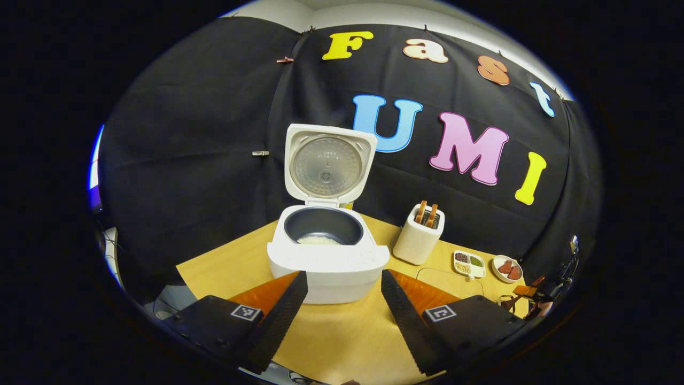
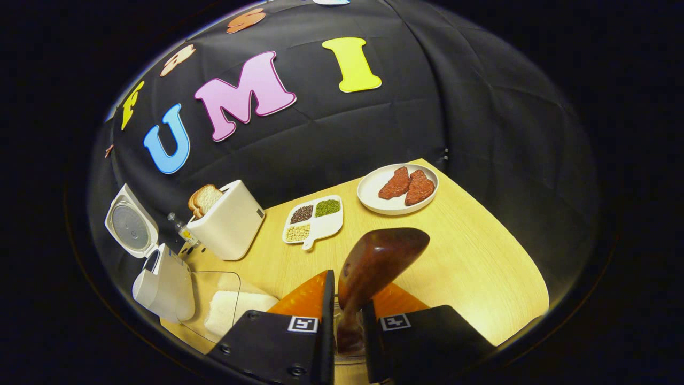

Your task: Close the left gripper, press the button to open the rice cooker; take a wooden spoon from the chopstick holder with the right hand, scoop a spoonful of rice and pour it into the rice cooker, then put the wooden spoon back into the chopstick holder.

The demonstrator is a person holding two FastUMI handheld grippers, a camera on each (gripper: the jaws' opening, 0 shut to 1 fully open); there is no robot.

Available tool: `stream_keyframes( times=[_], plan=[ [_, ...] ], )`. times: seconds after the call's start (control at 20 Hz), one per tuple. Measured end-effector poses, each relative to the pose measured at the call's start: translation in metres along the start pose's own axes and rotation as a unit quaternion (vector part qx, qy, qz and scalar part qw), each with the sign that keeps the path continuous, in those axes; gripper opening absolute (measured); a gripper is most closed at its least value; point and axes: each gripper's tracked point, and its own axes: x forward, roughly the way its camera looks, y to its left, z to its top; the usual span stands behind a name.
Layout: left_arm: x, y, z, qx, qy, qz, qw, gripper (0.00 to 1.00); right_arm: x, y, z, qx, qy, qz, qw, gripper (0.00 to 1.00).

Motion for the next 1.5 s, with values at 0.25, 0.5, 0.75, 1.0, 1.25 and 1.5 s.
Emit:
stream_keyframes(
  times=[0.25, 0.5, 0.75, 1.0, 1.25, 1.5],
  plan=[
    [0.011, 0.008, 0.073, 0.028, -0.053, 0.004, 0.998, 0.95, -0.027, -0.013, 0.012, -0.015, -0.021, -0.033, 0.999, 0.98],
    [0.029, 0.018, 0.129, 0.077, -0.071, 0.022, 0.994, 0.95, -0.086, -0.003, 0.035, -0.103, -0.086, -0.055, 0.989, 0.98],
    [0.049, 0.013, 0.188, 0.07, -0.103, -0.017, 0.992, 0.95, -0.151, 0.019, 0.058, -0.143, -0.146, -0.057, 0.977, 0.99],
    [0.084, 0.012, 0.257, 0.082, -0.121, -0.054, 0.988, 0.95, -0.208, 0.026, 0.081, -0.123, -0.196, -0.081, 0.97, 0.98],
    [0.136, 0.019, 0.327, 0.08, -0.127, -0.072, 0.986, 0.94, -0.239, 0.019, 0.091, -0.107, -0.226, -0.123, 0.96, 0.98],
    [0.215, 0.043, 0.343, 0.057, -0.073, -0.06, 0.994, 0.95, -0.26, 0.023, 0.091, -0.104, -0.241, -0.141, 0.955, 0.98]
  ],
)
